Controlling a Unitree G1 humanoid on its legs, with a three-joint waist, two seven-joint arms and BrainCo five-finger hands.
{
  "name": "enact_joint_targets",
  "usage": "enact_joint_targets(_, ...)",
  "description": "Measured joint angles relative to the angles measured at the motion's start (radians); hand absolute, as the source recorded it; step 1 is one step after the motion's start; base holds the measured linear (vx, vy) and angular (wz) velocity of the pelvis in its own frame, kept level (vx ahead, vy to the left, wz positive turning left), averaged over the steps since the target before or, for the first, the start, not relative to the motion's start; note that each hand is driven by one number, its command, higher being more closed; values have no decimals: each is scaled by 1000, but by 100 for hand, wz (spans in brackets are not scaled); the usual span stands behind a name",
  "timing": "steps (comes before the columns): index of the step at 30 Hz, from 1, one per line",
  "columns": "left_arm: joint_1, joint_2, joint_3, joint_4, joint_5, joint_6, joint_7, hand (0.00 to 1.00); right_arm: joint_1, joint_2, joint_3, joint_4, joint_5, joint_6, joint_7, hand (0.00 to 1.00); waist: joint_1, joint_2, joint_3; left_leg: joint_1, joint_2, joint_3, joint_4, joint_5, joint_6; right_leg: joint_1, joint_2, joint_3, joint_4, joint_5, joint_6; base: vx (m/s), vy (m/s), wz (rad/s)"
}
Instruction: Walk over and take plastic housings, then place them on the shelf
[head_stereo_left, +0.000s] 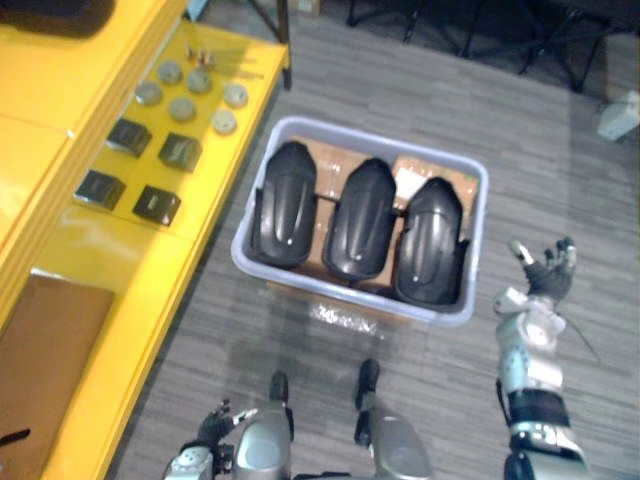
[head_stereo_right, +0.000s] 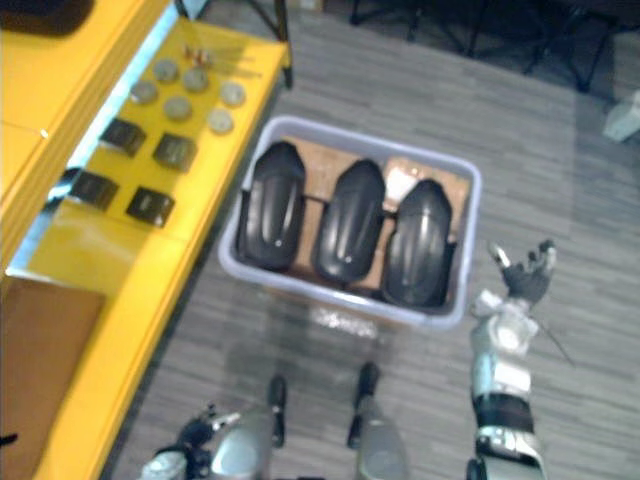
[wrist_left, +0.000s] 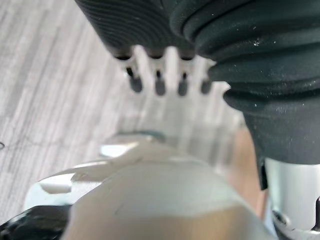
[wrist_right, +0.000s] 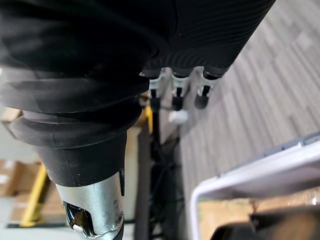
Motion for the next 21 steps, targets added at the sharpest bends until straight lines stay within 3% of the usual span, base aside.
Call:
enact_joint_targets(2, -11, 0, -5, 0, -1, -7, 0, 0, -43, -40, 0, 48, 0, 0, -16, 0, 9, 1, 2, -19, -9, -2, 6, 0, 0, -16, -5, 0, 3, 2, 2, 19, 34, 15)
enact_joint_targets(6, -28, -11, -14, 7, -26, -18, 0, 0, -128, -123, 4, 128, -5, 13, -16, 0, 9, 30, 22, -48, -23, -23, 46, -7, 12, -20, -24, -8, 16, 4, 5, -3, 50, 15)
enact_joint_targets(8, -36, -18, -14, 8, -38, -17, 0, 0, -182, -163, 10, 175, -31, 44, -13, 0, 10, 43, 29, -84, -31, -24, 74, -12, 21, -54, -35, -14, 44, 4, 5, -45, 80, 10)
enact_joint_targets(13, -48, -19, -16, 10, -70, -18, -1, 0, -222, -209, 47, 269, -34, 94, 9, 0, 14, 49, 40, -123, -45, -36, 128, -28, 46, -72, -50, -23, 69, 4, 5, -53, 59, 10)
enact_joint_targets(17, -74, -21, -38, 10, -79, -20, -1, 0, -237, -258, 52, 316, -31, 136, 38, 0, 15, 69, 61, -156, -52, -53, 171, -34, 55, -90, -58, -25, 103, 1, 1, -80, 53, 15)
enact_joint_targets(21, -82, -22, -41, 9, -89, -22, -1, 0, -245, -259, 64, 352, -31, 160, 91, 0, 13, 71, 64, -179, -55, -51, 180, -42, 63, -118, -63, -24, 119, -4, -4, -115, 9, -5)
